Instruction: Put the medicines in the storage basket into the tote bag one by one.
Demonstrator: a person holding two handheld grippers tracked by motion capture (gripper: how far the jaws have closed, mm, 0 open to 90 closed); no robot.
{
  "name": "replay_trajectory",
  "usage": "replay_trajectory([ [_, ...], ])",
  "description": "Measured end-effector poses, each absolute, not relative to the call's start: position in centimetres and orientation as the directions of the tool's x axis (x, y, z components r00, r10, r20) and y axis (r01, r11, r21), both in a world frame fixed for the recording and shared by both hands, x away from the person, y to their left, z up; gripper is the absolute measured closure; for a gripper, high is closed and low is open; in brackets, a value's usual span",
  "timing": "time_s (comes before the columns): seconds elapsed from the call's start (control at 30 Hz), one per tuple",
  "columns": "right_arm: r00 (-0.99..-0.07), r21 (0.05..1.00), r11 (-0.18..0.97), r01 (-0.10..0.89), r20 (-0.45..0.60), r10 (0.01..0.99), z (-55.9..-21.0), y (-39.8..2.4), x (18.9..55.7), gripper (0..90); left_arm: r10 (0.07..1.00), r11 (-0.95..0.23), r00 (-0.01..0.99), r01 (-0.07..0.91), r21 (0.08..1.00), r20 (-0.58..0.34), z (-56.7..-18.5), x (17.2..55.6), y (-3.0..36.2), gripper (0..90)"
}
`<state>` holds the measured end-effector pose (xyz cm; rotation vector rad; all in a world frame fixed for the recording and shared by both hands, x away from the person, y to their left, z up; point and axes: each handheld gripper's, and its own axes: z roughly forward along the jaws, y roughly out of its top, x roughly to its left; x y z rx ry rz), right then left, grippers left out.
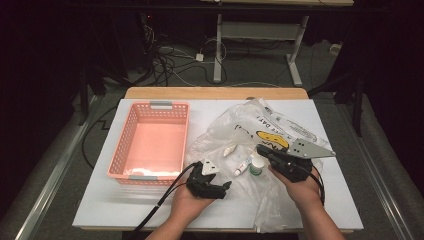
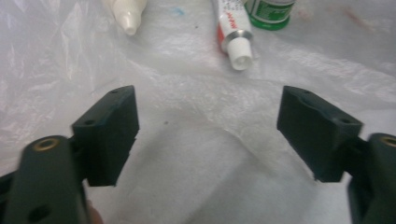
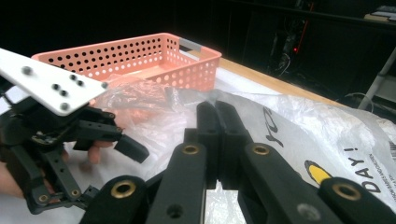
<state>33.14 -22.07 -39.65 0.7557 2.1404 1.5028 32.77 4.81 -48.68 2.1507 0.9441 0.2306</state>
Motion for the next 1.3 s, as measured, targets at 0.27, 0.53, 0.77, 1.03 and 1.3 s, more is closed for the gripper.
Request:
replay_trajectory([
  [0.27,-0.76,0.941,0.27,0.205,-0.021,0.649,-39.9,-22.2,33.2,90.0,0.782,-0.421,0.617,0.63,0.653,-0.091,-49.1,36.0,4.2,12.9],
  [0.53,-0.755,0.944,0.261,0.2,-0.021,0.655,-39.6,-22.8,32.9,90.0,0.771,-0.421,0.633,0.596,0.684,-0.077,-49.1,35.2,4.1,47.5],
  [0.77,-0.751,0.948,0.246,0.2,-0.013,0.66,-39.4,-22.9,32.9,90.0,0.719,-0.468,0.692,0.546,0.695,-0.06,-49.1,34.6,3.6,87.9],
  [1.03,-0.752,0.945,0.257,0.204,-0.017,0.659,-39.6,-22.7,32.9,90.0,0.705,-0.45,0.705,0.523,0.724,-0.071,-49.0,34.3,4.1,88.8],
  [1.3,-0.755,0.941,0.267,0.209,-0.019,0.656,-40.0,-22.7,32.7,90.0,0.683,-0.364,0.724,0.459,0.81,-0.103,-48.6,33.4,5.2,88.8],
])
